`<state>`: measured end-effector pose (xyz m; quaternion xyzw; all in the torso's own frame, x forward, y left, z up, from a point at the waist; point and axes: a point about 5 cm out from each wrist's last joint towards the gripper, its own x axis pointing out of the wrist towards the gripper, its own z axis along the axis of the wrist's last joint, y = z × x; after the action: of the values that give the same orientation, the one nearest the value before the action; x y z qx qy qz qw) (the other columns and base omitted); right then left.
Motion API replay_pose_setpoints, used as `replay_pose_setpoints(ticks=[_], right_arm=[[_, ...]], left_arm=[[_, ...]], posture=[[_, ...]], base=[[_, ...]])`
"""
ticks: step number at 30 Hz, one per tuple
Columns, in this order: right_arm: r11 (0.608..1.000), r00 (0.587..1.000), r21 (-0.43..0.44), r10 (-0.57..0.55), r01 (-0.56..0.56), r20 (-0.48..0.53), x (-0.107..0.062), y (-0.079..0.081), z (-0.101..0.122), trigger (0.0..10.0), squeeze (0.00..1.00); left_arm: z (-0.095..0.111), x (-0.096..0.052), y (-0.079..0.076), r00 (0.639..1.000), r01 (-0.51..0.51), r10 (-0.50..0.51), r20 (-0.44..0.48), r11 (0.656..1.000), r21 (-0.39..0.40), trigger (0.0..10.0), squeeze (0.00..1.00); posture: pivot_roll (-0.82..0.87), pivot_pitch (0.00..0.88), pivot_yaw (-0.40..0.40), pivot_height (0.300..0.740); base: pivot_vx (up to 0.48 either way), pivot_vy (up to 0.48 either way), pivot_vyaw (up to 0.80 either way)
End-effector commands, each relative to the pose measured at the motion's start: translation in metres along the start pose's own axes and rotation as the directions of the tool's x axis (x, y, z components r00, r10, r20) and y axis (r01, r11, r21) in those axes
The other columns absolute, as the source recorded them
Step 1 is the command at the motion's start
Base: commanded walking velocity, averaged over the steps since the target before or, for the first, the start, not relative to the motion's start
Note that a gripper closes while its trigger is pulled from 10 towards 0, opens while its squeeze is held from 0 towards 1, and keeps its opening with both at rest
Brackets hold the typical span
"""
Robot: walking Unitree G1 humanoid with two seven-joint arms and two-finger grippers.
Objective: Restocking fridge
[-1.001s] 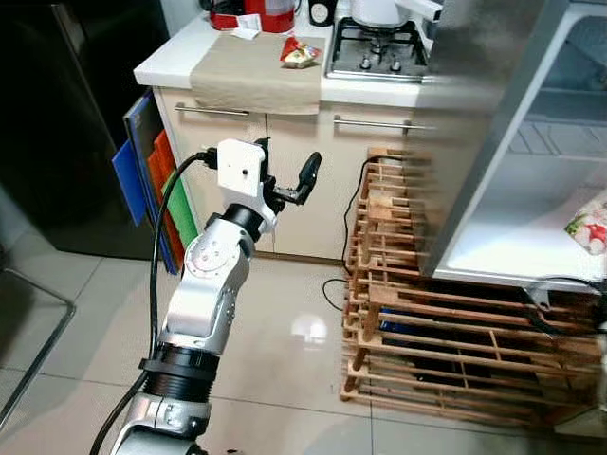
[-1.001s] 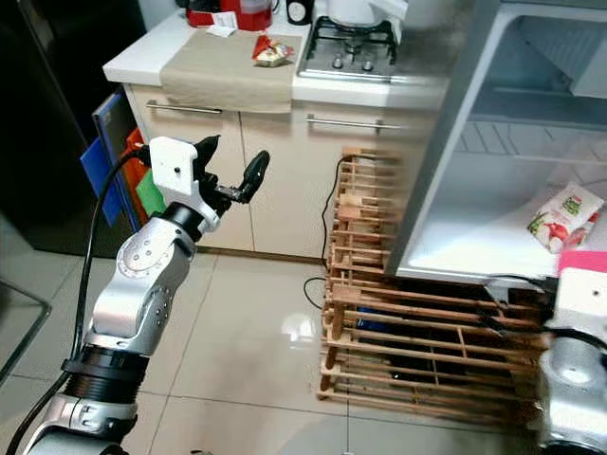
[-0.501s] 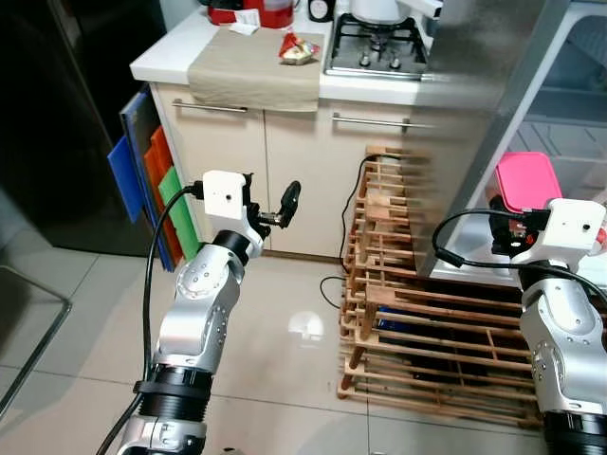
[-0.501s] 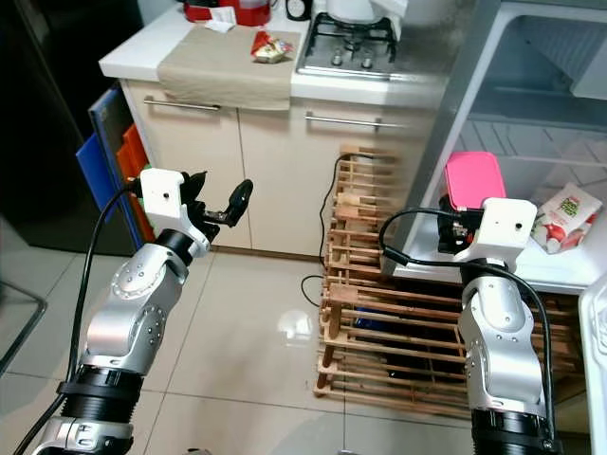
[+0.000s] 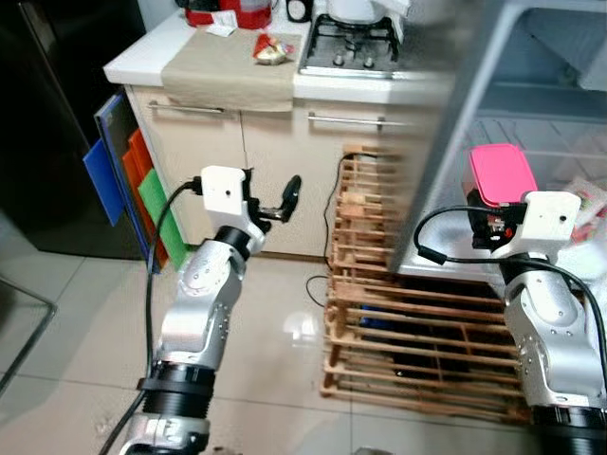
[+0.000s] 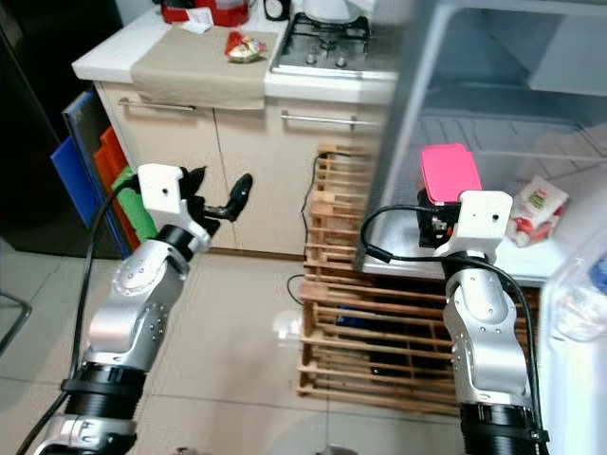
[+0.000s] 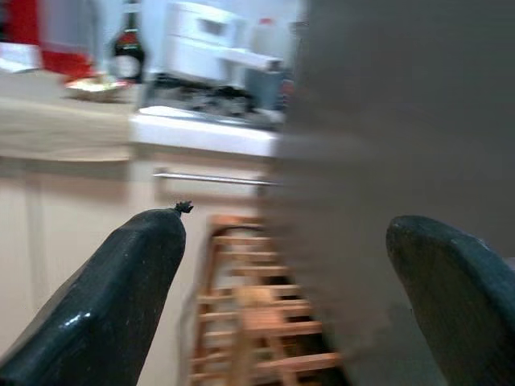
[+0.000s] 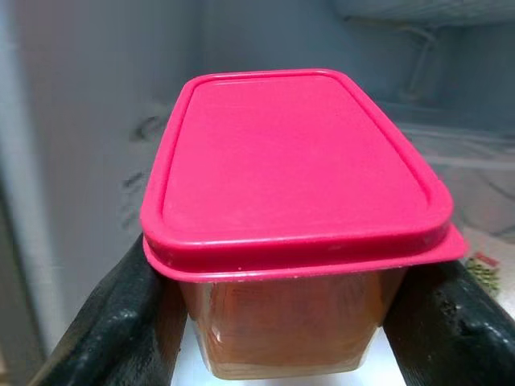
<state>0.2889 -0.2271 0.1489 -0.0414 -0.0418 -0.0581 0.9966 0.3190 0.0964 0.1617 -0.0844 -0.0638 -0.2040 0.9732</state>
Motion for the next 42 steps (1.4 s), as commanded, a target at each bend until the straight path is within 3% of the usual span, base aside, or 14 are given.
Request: replay_pose_setpoints(ticks=[1, 7, 14, 18, 20, 25, 27, 28, 29, 34, 35, 42], right_arm=[[1.0, 1.0, -0.007, 0.02, -0.02, 0.006, 0.001, 0.005, 0.001, 0.0, 0.0], [0.999, 0.999, -0.012, 0.032, -0.032, -0.014, -0.001, 0.009, -0.006, 0.0, 0.0], [0.998, 0.998, -0.049, -0.034, 0.031, -0.061, -0.009, -0.008, -0.018, 0.0, 0.0], [0.968, 0.967, -0.141, -0.227, 0.21, -0.116, -0.02, -0.043, -0.033, 0.0, 0.0], [0.952, 0.951, -0.155, -0.285, 0.266, -0.118, -0.024, -0.053, -0.035, 0.0, 0.0], [0.975, 0.973, -0.088, -0.21, 0.202, -0.092, -0.024, -0.039, -0.029, 0.0, 0.0], [0.99, 0.987, -0.025, -0.139, 0.138, -0.08, -0.023, -0.023, -0.026, 0.0, 0.0], [0.99, 0.987, -0.025, -0.139, 0.138, -0.08, -0.023, -0.023, -0.026, 0.0, 0.0], [0.998, 0.996, 0.025, -0.05, 0.052, -0.078, -0.021, -0.005, -0.026, 0.0, 0.0], [0.998, 0.995, 0.067, 0.023, -0.017, -0.098, -0.017, 0.012, -0.031, 0.0, 0.0], [0.995, 0.994, 0.095, 0.044, -0.035, -0.103, -0.012, 0.022, -0.03, 0.0, 0.0], [0.992, 0.992, 0.096, 0.093, -0.085, -0.087, -0.003, 0.037, -0.026, 0.0, 0.0]], left_arm=[[0.006, 0.0, 0.005, 1.0, -0.007, 0.006, 0.015, 1.0, 0.018, 10.0, 0.0], [0.008, 0.0, 0.009, 1.0, -0.02, 0.02, 0.021, 1.0, 0.013, 10.0, 0.0], [0.007, -0.002, 0.007, 1.0, -0.007, 0.007, 0.016, 1.0, 0.014, 10.0, 0.0], [0.006, 0.0, 0.003, 0.999, 0.036, -0.036, 0.001, 0.999, 0.02, 10.0, 0.0], [0.005, 0.002, 0.001, 0.999, 0.048, -0.048, -0.006, 0.999, 0.018, 10.0, 0.0], [0.005, 0.006, -0.002, 0.997, 0.07, -0.069, -0.014, 0.997, 0.03, 10.0, 0.0], [0.004, 0.007, -0.003, 0.998, 0.064, -0.063, -0.016, 0.997, 0.047, 10.0, 0.0], [0.004, 0.007, -0.003, 0.998, 0.064, -0.063, -0.016, 0.997, 0.047, 10.0, 0.0], [0.003, 0.009, -0.001, 0.999, 0.034, -0.032, -0.025, 0.997, 0.073, 10.0, 0.0], [-0.001, 0.01, -0.001, 0.999, 0.031, -0.027, -0.038, 0.995, 0.098, 10.0, 0.0], [0.002, 0.013, 0.0, 0.999, 0.022, -0.02, -0.03, 0.997, 0.073, 10.0, 0.0], [0.005, 0.015, 0.005, 1.0, -0.007, 0.008, -0.015, 0.998, 0.07, 10.0, 0.0]], posture=[[-0.01, 0.0, -0.006, 0.74], [0.0, 0.0, -0.012, 0.74], [-0.02, 0.0, 0.003, 0.74], [-0.04, 0.0, 0.037, 0.74], [-0.05, 0.0, 0.049, 0.74], [-0.06, 0.0, 0.067, 0.74], [-0.06, 0.0, 0.071, 0.74], [-0.06, 0.0, 0.071, 0.74], [-0.07, 0.0, 0.084, 0.74], [-0.07, 0.0, 0.081, 0.74], [-0.07, 0.0, 0.073, 0.74], [-0.06, 0.0, 0.059, 0.74]], base=[[0.0, -0.461, 0.0], [0.0, -0.077, 0.0], [0.0, 0.0, 0.0], [0.0, 0.0, 0.0], [0.0, 0.0, 0.0], [0.0, 0.0, 0.0], [0.0, 0.0, 0.0], [0.0, 0.0, 0.0], [0.0, 0.0, 0.0], [0.0, 0.0, 0.0], [0.0, -0.296, 0.0], [0.245, -0.321, 0.0]])
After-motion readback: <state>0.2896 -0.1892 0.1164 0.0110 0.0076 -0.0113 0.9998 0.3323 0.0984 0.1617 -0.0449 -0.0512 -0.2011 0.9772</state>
